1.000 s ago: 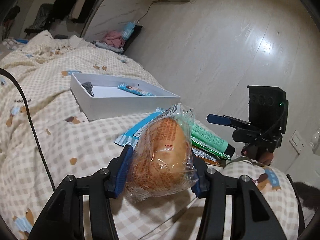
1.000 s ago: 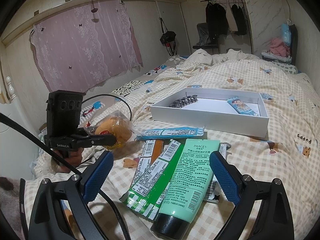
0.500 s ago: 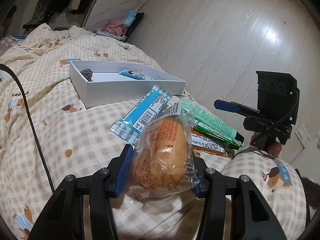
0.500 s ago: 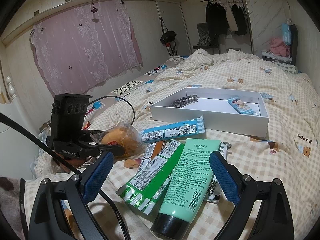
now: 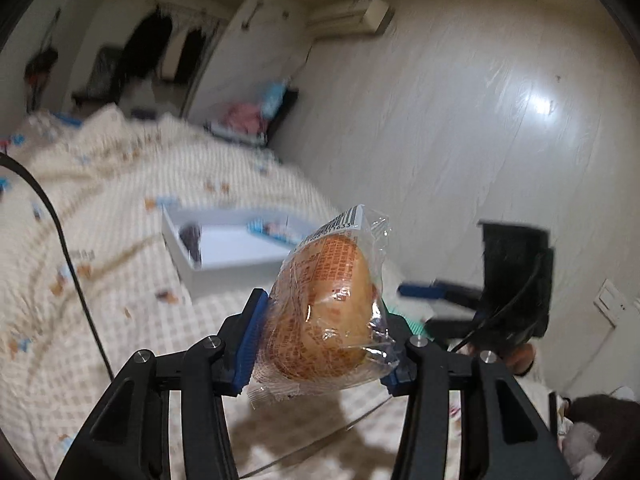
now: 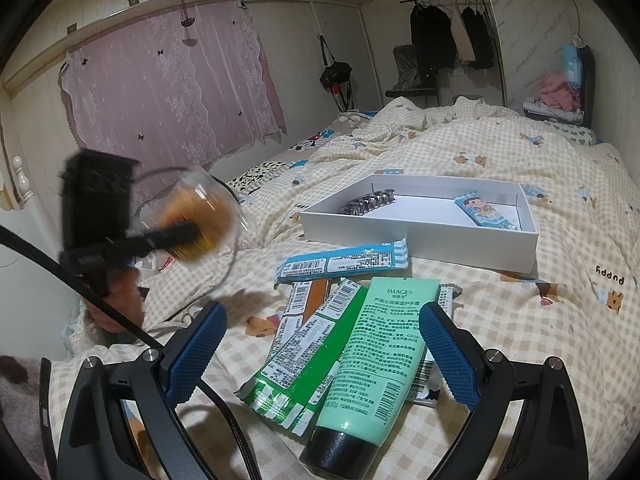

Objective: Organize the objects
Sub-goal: 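Lift the bread roll with the left gripper toward the white box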

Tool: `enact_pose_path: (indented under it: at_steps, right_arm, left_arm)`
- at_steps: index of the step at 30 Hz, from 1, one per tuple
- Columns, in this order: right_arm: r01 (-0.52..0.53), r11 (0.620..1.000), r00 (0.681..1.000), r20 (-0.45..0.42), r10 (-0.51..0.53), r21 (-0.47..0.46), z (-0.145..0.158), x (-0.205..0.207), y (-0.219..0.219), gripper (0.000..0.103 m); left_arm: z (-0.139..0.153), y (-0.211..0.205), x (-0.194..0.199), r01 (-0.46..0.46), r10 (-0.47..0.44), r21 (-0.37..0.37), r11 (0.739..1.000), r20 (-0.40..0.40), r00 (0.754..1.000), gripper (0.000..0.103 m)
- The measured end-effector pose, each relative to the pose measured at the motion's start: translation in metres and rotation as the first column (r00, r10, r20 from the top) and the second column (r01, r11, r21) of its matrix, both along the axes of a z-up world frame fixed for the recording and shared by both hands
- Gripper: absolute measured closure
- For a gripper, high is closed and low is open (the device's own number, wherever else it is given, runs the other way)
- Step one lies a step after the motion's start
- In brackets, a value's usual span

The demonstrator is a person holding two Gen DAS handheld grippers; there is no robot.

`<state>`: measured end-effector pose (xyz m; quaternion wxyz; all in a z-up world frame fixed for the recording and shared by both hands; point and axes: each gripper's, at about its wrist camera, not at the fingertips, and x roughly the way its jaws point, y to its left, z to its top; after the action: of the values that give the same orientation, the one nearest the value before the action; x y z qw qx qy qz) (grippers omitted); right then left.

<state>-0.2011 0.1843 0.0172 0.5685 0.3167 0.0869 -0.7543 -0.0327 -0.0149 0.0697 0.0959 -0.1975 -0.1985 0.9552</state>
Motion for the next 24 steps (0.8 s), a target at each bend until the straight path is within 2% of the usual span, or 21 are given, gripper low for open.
enact_pose_path:
  at_steps: [2,7,10,14,24]
  right_arm:
    - [0.001,1.000,1.000,0.004,-0.001,-0.001,0.000,-0.001,0.000,0.005]
    - [0.003,1.000,1.000,0.013,-0.003,-0.001,0.000,-0.003,0.001,0.005]
    - [0.003,1.000,1.000,0.017,-0.003,-0.002,0.000,-0.004,0.001,0.005]
    - [0.004,1.000,1.000,0.019,-0.004,-0.002,0.000,-0.004,0.000,0.005]
    - [0.009,1.000,1.000,0.020,-0.009,0.000,0.001,-0.005,0.001,0.005]
  left_arm:
    - [0.015,0.009,0.007,-0.031,0.029,-0.039,0.999,-0.052,0.998,0.051]
    - [0.031,0.025,-0.003,-0.055,0.047,-0.088,0.995,-0.092,0.995,0.051]
    - [0.023,0.034,-0.013,-0.069,0.061,-0.112,0.991,-0.071,0.996,0.051]
    - [0.005,0.043,-0.024,-0.031,0.028,-0.117,0.993,-0.032,0.999,0.051]
    - [-0.012,0.057,-0.025,-0.004,0.005,-0.133,0.991,0.009,1.000,0.050]
